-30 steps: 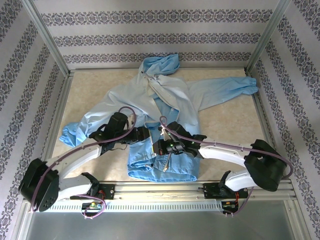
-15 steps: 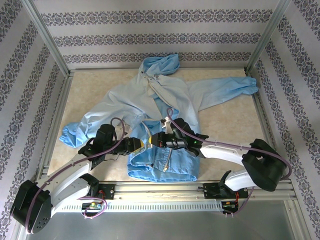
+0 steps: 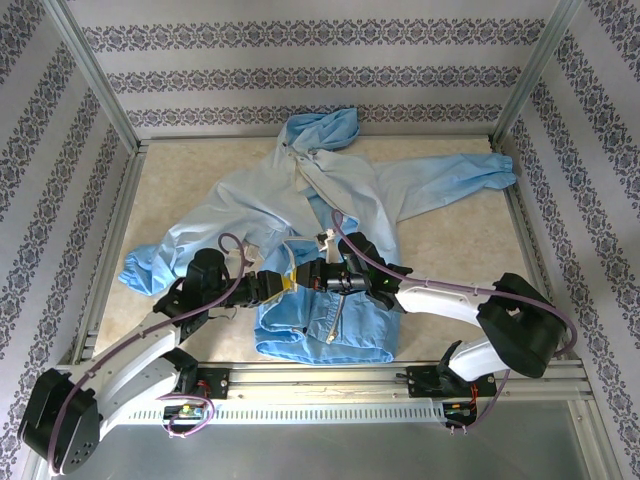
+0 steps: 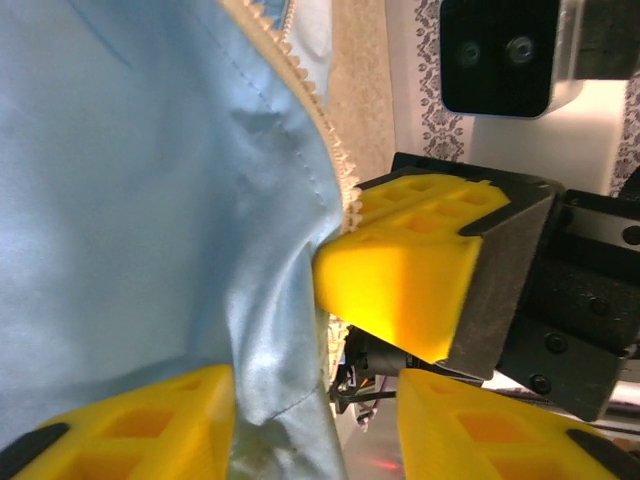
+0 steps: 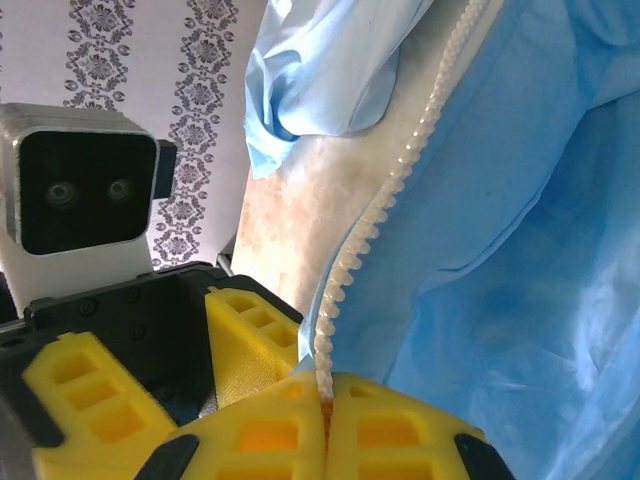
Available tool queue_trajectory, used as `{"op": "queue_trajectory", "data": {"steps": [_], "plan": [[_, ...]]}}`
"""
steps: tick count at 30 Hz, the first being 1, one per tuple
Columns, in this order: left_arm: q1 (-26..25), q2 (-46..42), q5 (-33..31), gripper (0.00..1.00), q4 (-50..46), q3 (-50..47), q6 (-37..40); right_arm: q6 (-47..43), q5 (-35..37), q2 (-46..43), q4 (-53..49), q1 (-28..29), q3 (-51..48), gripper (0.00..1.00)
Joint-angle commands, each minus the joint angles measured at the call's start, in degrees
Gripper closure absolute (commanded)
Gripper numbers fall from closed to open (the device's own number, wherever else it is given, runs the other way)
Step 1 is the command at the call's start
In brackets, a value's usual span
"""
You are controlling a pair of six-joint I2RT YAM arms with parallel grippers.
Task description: Zip up the jacket
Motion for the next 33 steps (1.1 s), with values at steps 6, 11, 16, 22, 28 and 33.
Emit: {"op": "queue_trajectory", "data": {"steps": [6, 11, 16, 22, 28, 33], "plan": [[0.6, -2.0, -0.3, 0.55, -0.9, 2.7, -0.6, 1.0, -1.2, -1.2, 0.8, -0.1, 2.9, 1.00], [0.6, 0.6, 1.9, 0.59, 5.5, 0.5, -3.8, 1.4, -1.1, -1.2, 1.1, 0.1, 3.1, 1.00], [0.6, 2.4, 2.8, 0.74, 11.6, -1.1, -6.0, 1.7, -1.1, -1.1, 1.1, 0.2, 3.0, 1.00], [0.7, 2.3, 2.6, 0.97, 11.8, -1.5, -5.5, 1.7, -0.4, -0.9, 0.6, 0.2, 2.8, 1.00], [0.7, 0.2, -0.6, 1.00, 4.4, -0.5, -1.2, 0.1, 5.8, -5.4, -8.5, -0.8, -0.1, 0.61], [0.8, -1.3, -4.6, 1.00, -6.7, 1.5, 4.9, -2.8, 14.1, -11.4, -29.0, -0.8, -2.5, 0.50]]}}
